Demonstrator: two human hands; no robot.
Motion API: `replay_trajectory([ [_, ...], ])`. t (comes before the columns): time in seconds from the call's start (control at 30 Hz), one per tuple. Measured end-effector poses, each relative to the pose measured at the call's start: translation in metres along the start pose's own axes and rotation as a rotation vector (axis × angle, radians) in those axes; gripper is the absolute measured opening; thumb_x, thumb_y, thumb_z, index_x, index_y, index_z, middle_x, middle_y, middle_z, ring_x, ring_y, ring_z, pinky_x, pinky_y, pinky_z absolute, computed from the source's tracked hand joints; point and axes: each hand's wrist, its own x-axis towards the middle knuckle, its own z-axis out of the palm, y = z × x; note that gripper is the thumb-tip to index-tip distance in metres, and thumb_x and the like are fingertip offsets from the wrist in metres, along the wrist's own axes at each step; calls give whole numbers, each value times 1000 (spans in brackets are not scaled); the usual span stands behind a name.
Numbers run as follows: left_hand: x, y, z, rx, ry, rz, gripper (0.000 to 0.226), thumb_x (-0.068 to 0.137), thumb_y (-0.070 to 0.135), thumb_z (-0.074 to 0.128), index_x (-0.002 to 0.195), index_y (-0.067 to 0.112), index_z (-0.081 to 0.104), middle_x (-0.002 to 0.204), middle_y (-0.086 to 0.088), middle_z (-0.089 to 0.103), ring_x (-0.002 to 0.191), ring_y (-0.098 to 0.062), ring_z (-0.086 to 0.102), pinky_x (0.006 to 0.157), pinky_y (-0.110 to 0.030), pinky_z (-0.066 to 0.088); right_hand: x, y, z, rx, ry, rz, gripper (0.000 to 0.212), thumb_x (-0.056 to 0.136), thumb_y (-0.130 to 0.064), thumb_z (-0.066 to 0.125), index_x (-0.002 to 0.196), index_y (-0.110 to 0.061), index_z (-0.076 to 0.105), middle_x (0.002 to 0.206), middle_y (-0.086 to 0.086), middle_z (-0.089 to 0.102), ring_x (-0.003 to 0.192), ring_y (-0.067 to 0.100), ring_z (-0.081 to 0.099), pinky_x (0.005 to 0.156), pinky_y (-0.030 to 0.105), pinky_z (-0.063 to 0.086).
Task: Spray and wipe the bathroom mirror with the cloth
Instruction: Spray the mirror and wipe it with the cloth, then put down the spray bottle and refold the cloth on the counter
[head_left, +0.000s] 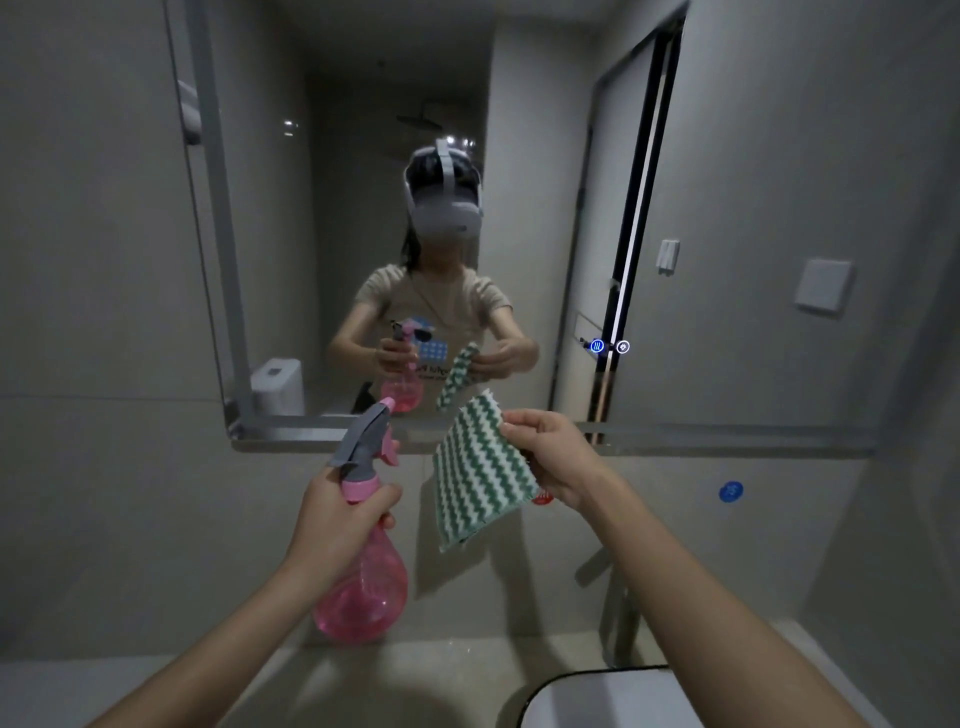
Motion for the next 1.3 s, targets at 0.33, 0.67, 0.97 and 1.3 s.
replay_trajectory([
  [0.33,-35,-10,-24,65,35,-11,23,78,-11,59,76,12,54,64,-16,51,47,-18,54,45,-17,46,-40,43,35,-8,75,-84,15,91,-6,58,104,-1,63,89,11,71,76,18,68,78,33,56],
  [0.67,-77,-26,-57,179,146,-135,21,78,-7,60,70,11,53,56,-11,52,43,-9,55,46,-21,45,-56,79,73,-12,-37,19,5,86,-2,64,87,-7,64,85,17,69,75,25,64,78,38,52],
  [0.97,-143,-53,-135,331,369,-265,8,77,-1,64,80,-5,58,56,-11,55,56,-26,58,56,-32,45,-63,129,161,-59,-257,140,8,84,-1,66,82,-8,65,79,17,65,75,23,58,76,36,45],
  [1.3,-135,-65,-235,392,311,-228,18,81,4,64,73,16,54,60,-8,57,53,-16,57,52,-21,45,-82,130,252,-101,-199,126,12,84,-4,66,76,-12,64,67,8,59,61,20,48,60,28,36],
])
